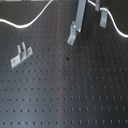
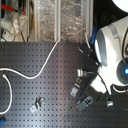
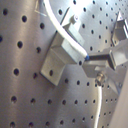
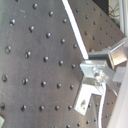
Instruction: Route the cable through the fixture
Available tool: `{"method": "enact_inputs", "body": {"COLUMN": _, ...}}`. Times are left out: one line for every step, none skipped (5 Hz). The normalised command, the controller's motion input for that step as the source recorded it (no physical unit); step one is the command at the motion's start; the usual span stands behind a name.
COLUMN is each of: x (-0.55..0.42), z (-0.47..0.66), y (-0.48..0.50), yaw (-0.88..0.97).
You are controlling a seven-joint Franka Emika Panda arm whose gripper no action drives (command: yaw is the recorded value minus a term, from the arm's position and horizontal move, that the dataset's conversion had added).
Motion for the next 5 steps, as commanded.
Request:
{"method": "enact_inputs", "body": {"x": 0.004, "z": 0.76, "y": 0.005, "yaw": 0.0}}
{"method": "enact_inputs", "body": {"x": 0.001, "z": 0.12, "y": 0.001, "yaw": 0.0}}
{"method": "enact_inputs", "body": {"x": -0.26, "z": 0.15, "y": 0.19, "yaw": -0.1}}
{"method": "enact_inputs", "body": {"x": -0.466, "z": 0.04, "y": 0.331, "yaw": -0.09}}
{"method": "enact_inputs", "body": {"x": -0.337, "z": 0.0, "y": 0.226, "yaw": -0.1}}
